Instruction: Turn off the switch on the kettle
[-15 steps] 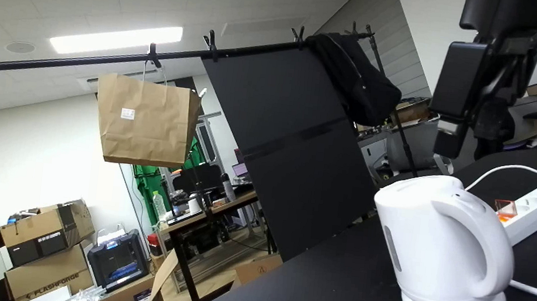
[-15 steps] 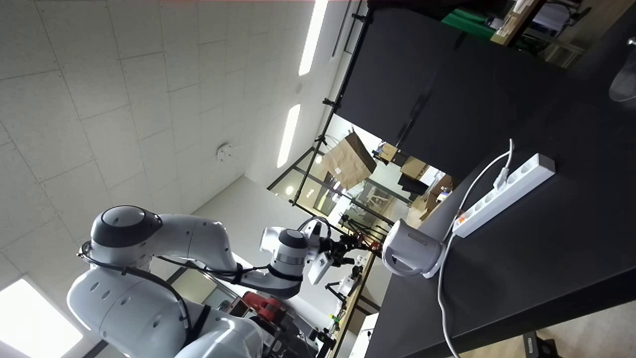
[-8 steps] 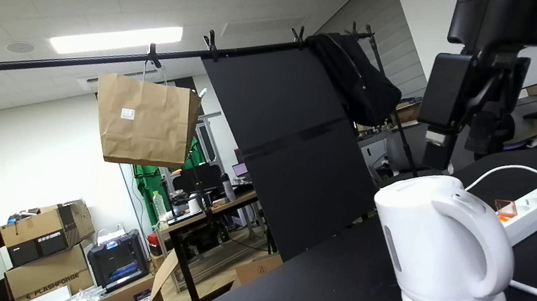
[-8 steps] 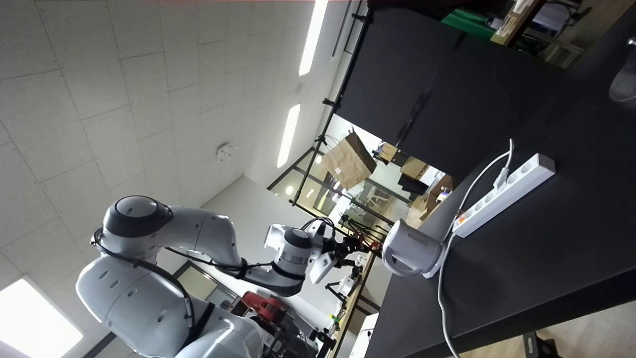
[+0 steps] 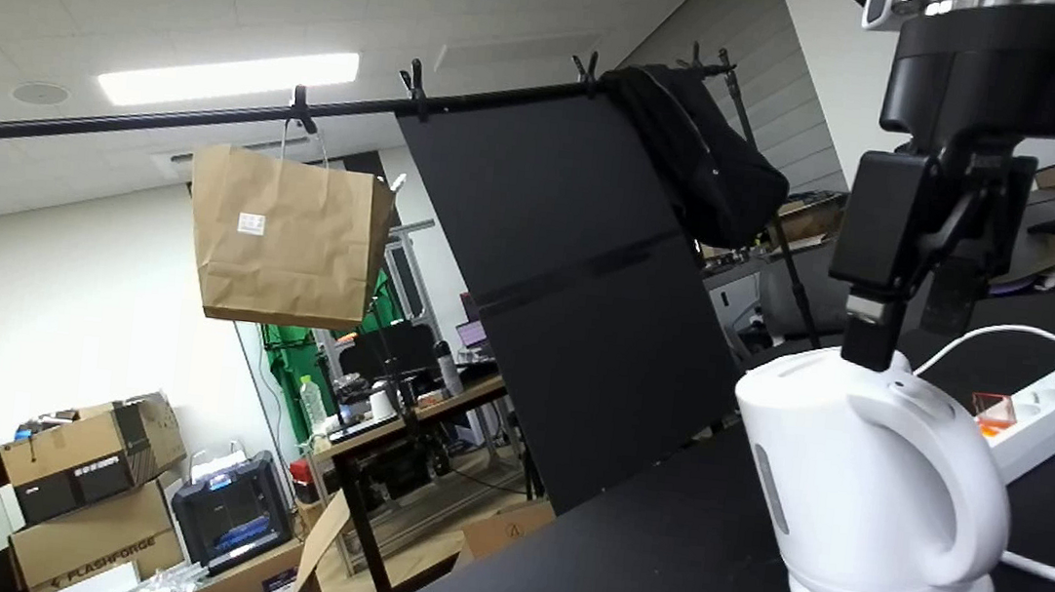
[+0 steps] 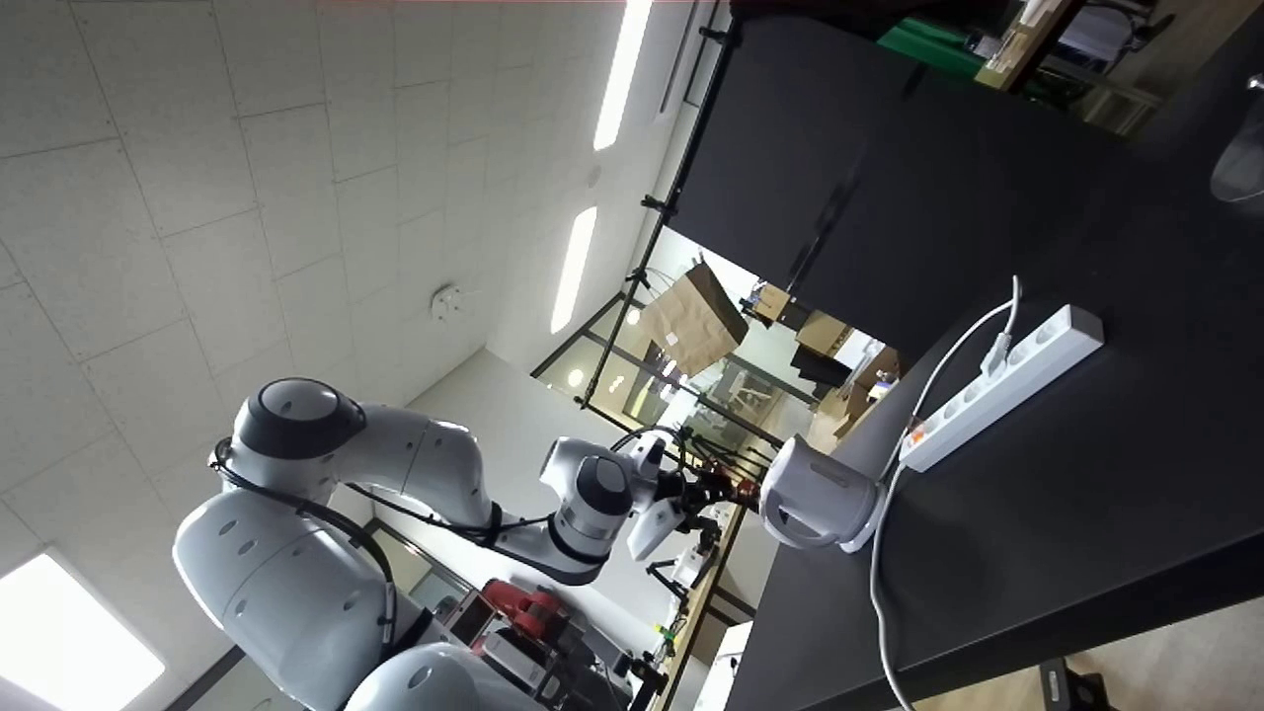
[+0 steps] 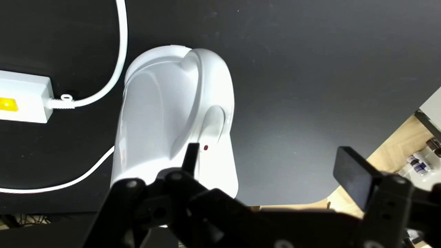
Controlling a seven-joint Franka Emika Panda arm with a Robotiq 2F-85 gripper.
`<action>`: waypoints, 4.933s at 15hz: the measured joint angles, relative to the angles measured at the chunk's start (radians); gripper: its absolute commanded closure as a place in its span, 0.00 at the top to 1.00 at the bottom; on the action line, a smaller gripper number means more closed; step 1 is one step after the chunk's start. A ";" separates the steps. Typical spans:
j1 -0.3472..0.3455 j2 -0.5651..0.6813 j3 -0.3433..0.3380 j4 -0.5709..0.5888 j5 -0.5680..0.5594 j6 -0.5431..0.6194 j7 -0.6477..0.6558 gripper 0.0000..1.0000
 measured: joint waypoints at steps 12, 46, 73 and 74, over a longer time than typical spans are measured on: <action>0.302 0.145 -0.268 0.088 0.112 0.039 -0.120 1.00; 0.524 0.120 -0.441 0.126 0.117 -0.011 -0.118 1.00; 0.630 0.165 -0.514 0.140 0.095 -0.067 -0.114 1.00; 0.644 0.166 -0.523 0.140 0.095 -0.067 -0.114 1.00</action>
